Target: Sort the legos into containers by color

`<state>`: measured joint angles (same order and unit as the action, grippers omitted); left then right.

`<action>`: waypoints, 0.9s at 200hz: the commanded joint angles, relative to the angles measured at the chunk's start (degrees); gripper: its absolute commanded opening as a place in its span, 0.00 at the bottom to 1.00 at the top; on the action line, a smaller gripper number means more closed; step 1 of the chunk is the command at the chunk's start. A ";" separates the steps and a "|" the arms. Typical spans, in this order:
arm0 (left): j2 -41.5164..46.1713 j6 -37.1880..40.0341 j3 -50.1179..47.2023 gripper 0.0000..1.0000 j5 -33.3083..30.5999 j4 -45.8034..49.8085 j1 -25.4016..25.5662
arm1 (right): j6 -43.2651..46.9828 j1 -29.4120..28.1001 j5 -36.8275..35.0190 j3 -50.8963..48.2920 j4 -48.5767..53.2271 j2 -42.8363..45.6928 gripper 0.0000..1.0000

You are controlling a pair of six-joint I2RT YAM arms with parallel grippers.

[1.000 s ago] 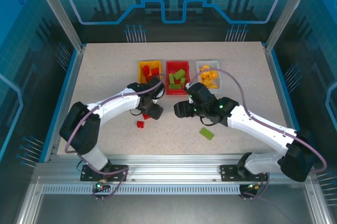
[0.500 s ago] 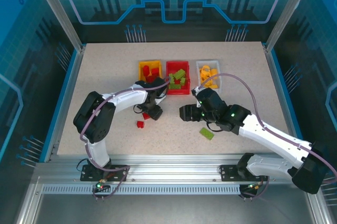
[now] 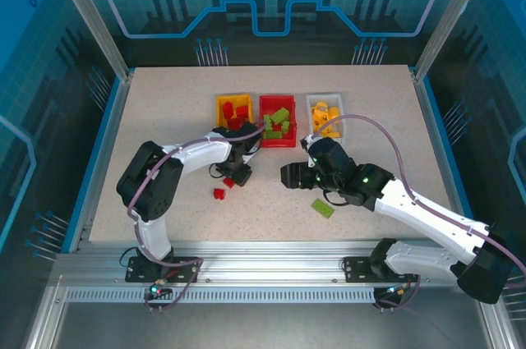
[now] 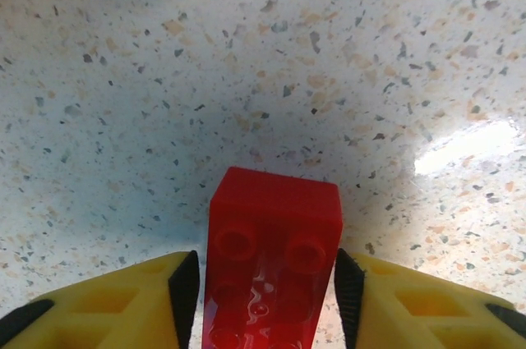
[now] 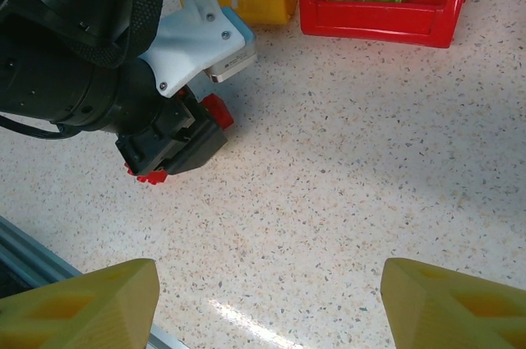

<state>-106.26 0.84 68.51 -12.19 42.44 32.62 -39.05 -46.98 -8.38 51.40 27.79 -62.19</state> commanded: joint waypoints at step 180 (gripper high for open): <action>1.11 -12.89 27.70 0.25 3.76 5.84 -10.61 | 6.03 3.34 10.09 5.56 -24.84 -5.78 0.81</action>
<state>-99.07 -9.41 91.20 -9.15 45.30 24.60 -34.02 -45.28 -0.73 53.23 9.76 -64.51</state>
